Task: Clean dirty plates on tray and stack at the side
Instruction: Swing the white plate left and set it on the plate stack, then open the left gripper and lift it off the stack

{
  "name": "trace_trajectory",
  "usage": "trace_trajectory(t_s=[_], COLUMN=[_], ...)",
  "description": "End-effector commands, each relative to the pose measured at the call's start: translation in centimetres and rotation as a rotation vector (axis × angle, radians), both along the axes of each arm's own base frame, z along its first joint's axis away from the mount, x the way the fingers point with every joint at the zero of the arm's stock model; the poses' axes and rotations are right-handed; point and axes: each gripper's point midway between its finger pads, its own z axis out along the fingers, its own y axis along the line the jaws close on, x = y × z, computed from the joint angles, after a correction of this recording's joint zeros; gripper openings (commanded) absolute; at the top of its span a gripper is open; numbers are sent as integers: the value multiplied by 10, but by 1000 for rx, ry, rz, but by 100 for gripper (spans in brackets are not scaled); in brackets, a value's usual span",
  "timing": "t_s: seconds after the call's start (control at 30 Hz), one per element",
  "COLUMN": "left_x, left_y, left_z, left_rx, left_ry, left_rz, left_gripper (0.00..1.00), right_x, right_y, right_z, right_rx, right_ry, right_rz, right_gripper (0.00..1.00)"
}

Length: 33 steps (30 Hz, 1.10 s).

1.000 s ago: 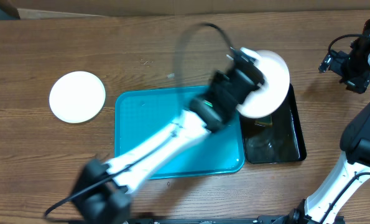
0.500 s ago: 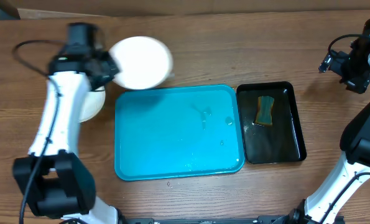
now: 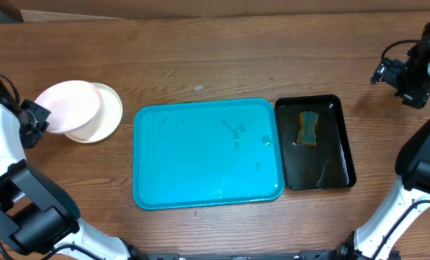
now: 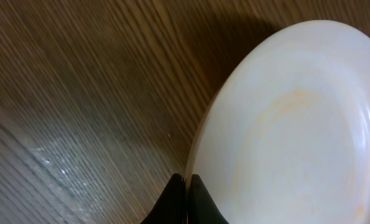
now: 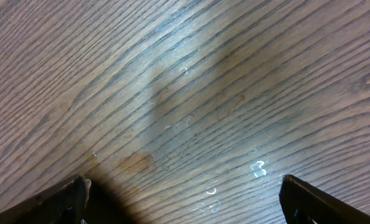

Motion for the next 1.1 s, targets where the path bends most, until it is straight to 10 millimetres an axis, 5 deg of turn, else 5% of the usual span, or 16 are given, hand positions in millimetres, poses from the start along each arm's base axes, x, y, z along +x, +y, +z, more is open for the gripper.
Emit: trace_trajectory(t_s=[0.0,0.23,0.67,0.83,1.07], left_x=[2,19,22,34,73], left_y=[2,-14,-27,-43,-92], left_z=[-5,-6,-30,-29,2], left_rx=[23,49,90,17,-143], left_ry=[14,5,61,-6,-249], left_rz=[-53,-106,-139,-224,-543], left_gripper=[4,4,4,46,71], right_x=[5,5,5,5,5], right_y=[-1,-1,-1,-1,-1], right_z=[10,10,10,10,10], right_rx=[-11,-11,-11,-10,-11], right_ry=[-30,-30,-30,-30,-30], right_rz=[-1,-1,-1,-1,-1], right_gripper=[100,100,100,100,100])
